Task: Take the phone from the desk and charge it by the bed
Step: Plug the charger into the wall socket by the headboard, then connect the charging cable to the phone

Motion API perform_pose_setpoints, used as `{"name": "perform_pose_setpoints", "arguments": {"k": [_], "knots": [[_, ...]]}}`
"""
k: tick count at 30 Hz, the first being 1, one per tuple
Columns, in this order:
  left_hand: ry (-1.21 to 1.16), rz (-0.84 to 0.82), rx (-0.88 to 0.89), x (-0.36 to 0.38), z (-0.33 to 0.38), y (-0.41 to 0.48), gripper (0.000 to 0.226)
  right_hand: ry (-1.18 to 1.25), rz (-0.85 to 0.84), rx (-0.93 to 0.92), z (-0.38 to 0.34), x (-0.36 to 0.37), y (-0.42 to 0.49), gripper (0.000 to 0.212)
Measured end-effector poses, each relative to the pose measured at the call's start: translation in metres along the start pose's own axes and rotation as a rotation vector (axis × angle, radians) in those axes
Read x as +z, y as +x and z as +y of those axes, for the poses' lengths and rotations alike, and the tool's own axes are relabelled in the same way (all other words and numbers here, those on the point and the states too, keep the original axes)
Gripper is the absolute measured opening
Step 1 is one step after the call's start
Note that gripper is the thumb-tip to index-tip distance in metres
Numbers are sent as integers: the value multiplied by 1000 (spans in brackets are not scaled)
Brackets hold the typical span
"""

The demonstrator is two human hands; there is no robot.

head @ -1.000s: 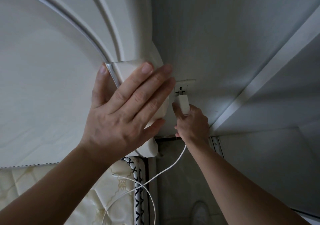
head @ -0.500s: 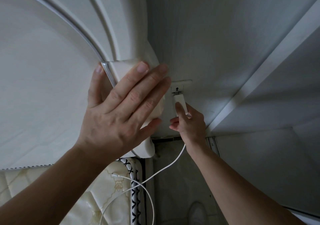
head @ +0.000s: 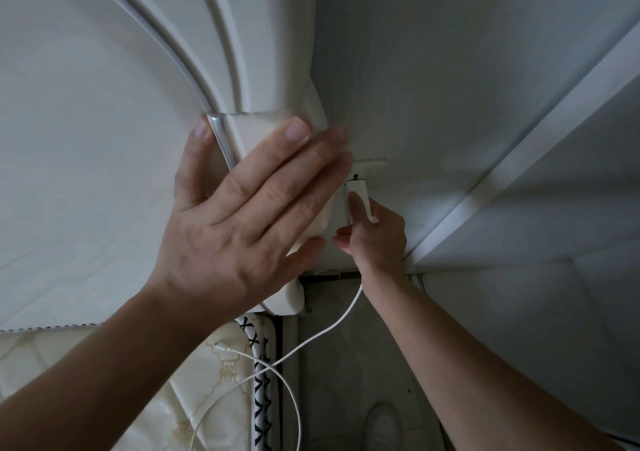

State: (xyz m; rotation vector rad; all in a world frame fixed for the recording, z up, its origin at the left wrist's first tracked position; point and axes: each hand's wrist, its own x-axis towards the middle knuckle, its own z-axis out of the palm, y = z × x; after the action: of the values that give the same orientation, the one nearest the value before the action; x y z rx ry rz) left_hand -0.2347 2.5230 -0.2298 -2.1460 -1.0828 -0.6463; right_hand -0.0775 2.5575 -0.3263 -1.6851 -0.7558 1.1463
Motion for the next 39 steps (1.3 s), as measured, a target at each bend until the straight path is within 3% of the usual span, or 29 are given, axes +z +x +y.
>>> {"name": "perform_pose_setpoints", "arguments": {"k": [9,16,19,22,26,29,32,35,39], "knots": [[-2,-20,8,0,-2,0,66,28,22,74,-10,4,-1,29],[13,-30,7,0,-2,-2,66,21,-11,108,-10,1,2,17],[22,-77,1,-4,2,-2,66,-3,-76,169,-12,-3,8,41],[-1,-181,23,-14,1,-1,73,-249,-217,163,-19,-14,16,59],[-177,-285,-24,-44,10,-13,80,-756,-289,-36,-34,-30,10,69],[-287,-329,-163,-65,13,-53,71,-990,-94,-322,-38,-43,-16,60],[-355,-446,-412,-78,11,-112,69,-989,66,-719,-26,-52,-53,39],[-395,-573,-647,-86,16,-177,66,-1026,-18,-903,5,-49,-92,33],[-388,-738,-841,-95,33,-254,63,-1092,-272,-976,52,-27,-130,27]]}}
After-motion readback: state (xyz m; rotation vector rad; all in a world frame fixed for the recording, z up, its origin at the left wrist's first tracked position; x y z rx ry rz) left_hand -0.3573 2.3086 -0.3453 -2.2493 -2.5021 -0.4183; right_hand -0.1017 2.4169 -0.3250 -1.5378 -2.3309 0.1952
